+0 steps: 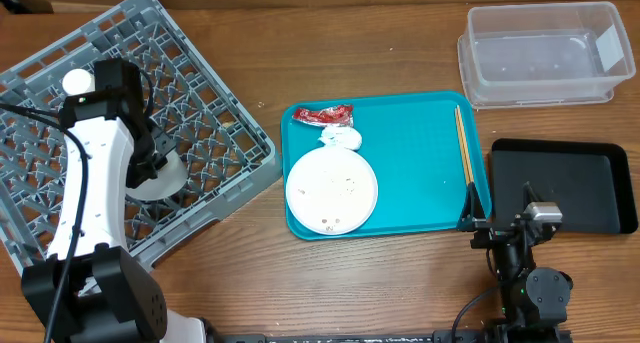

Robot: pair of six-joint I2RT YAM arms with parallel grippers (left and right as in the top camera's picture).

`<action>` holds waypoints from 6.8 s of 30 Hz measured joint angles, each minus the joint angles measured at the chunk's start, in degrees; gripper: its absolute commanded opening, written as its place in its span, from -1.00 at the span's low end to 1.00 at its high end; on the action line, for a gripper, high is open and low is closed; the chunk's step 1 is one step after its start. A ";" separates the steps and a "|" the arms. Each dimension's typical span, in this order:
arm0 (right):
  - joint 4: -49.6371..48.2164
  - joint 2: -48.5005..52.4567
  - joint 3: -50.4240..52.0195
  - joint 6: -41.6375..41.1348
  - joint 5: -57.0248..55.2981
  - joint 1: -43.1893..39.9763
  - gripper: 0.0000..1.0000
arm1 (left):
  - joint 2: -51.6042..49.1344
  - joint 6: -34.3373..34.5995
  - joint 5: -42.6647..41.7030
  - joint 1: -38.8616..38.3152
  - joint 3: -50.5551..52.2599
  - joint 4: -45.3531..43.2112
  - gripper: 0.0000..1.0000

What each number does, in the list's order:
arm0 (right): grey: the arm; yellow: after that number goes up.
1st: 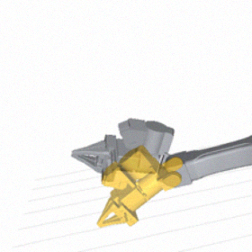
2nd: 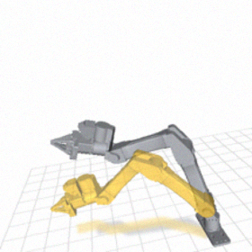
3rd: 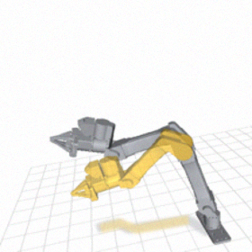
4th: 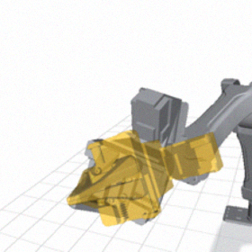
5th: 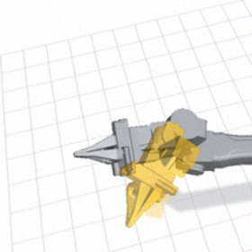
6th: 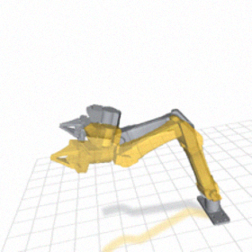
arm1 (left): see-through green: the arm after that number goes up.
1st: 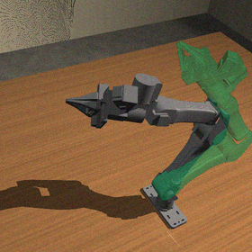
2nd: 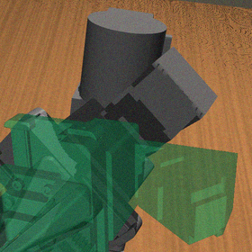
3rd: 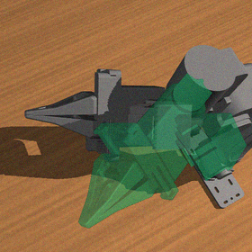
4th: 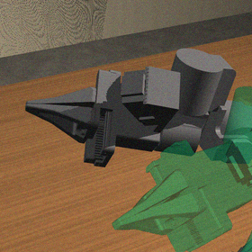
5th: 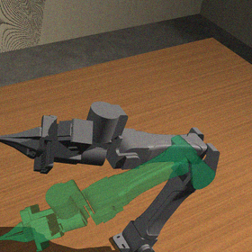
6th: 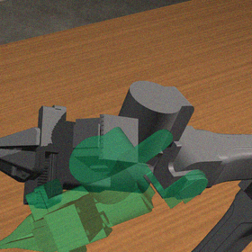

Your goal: Sort waste into correct bins and load items into the dishwasher

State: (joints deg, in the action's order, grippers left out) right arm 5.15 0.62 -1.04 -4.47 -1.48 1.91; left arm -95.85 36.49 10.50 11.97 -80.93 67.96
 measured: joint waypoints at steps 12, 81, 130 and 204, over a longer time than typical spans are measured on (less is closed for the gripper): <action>0.00 0.00 0.00 0.00 0.00 0.00 0.99 | 0.04 0.00 -0.15 0.00 -0.31 6.19 -0.91; 0.02 0.00 0.00 -0.02 0.02 0.00 0.99 | -9.77 -9.49 -7.30 -31.39 0.17 -5.40 -0.44; 0.00 0.00 0.00 -0.02 0.00 0.00 0.99 | -11.26 4.42 0.13 -29.14 -21.07 4.87 0.63; 0.00 0.00 0.00 0.00 0.00 0.00 0.99 | -28.79 -30.77 -4.72 -16.46 -23.34 -6.84 -0.92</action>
State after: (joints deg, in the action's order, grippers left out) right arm 5.15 0.62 -1.04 -4.47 -1.48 1.91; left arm -124.64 5.72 5.78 -4.49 -104.27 61.12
